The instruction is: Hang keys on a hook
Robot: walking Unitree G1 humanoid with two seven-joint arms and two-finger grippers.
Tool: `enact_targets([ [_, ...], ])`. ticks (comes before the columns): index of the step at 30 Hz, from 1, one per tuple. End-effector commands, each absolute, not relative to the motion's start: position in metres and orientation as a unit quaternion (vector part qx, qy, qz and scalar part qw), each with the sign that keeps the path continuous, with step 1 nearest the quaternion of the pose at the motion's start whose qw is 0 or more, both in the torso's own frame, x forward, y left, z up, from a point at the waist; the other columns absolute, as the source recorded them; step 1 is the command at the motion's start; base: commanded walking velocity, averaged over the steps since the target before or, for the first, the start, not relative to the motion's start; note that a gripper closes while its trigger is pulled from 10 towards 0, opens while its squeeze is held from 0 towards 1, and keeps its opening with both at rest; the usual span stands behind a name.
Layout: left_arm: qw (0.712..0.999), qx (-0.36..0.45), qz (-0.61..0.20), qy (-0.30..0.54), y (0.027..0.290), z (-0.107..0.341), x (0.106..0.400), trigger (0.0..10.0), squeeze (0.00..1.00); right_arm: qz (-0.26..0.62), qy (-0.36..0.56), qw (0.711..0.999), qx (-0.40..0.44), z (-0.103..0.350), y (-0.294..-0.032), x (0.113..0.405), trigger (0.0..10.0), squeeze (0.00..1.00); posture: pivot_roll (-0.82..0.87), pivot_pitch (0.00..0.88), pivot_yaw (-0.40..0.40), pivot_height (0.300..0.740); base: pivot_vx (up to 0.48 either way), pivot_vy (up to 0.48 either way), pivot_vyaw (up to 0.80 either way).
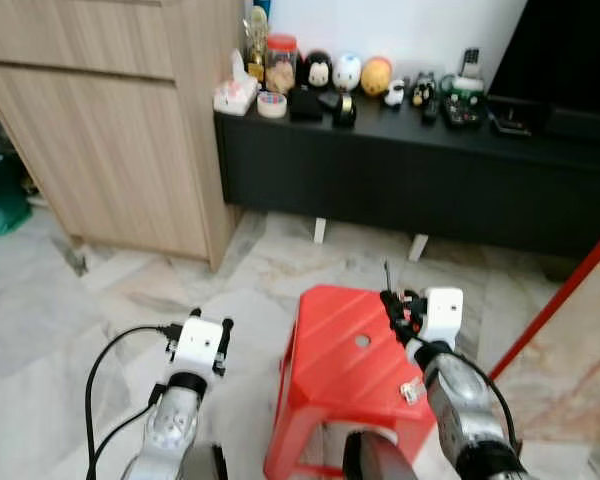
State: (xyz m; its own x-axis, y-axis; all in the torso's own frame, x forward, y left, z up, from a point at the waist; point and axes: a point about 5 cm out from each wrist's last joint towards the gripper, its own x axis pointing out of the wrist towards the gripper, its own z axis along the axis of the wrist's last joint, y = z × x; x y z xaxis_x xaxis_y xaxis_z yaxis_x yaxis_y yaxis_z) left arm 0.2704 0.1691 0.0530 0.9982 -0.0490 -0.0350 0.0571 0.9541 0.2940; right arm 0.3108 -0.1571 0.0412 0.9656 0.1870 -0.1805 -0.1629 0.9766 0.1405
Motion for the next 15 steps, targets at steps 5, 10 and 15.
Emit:
enact_targets([
  [5, 0.989, 0.146, -0.037, 0.001, 0.167, 0.059, 0.274, 10.0, 0.0, 0.119, 0.106, 0.986, 0.038, 0.046, -0.159, 0.314, 10.0, 0.0, 0.1, 0.0, -0.108, 0.717, 0.0, 0.0, 0.0],
  [10, 0.986, 0.156, -0.06, -0.012, 0.169, 0.068, 0.276, 10.0, 0.0, 0.156, 0.122, 0.98, 0.015, 0.047, -0.159, 0.315, 10.0, 0.0, 0.1, 0.0, -0.109, 0.732, 0.0, 0.0, 0.0],
  [15, 0.976, 0.17, -0.132, -0.018, 0.168, 0.077, 0.274, 10.0, 0.0, 0.208, 0.137, 0.968, -0.039, 0.052, -0.164, 0.316, 10.0, 0.0, 0.1, 0.0, -0.109, 0.732, 0.0, 0.0, 0.0],
])
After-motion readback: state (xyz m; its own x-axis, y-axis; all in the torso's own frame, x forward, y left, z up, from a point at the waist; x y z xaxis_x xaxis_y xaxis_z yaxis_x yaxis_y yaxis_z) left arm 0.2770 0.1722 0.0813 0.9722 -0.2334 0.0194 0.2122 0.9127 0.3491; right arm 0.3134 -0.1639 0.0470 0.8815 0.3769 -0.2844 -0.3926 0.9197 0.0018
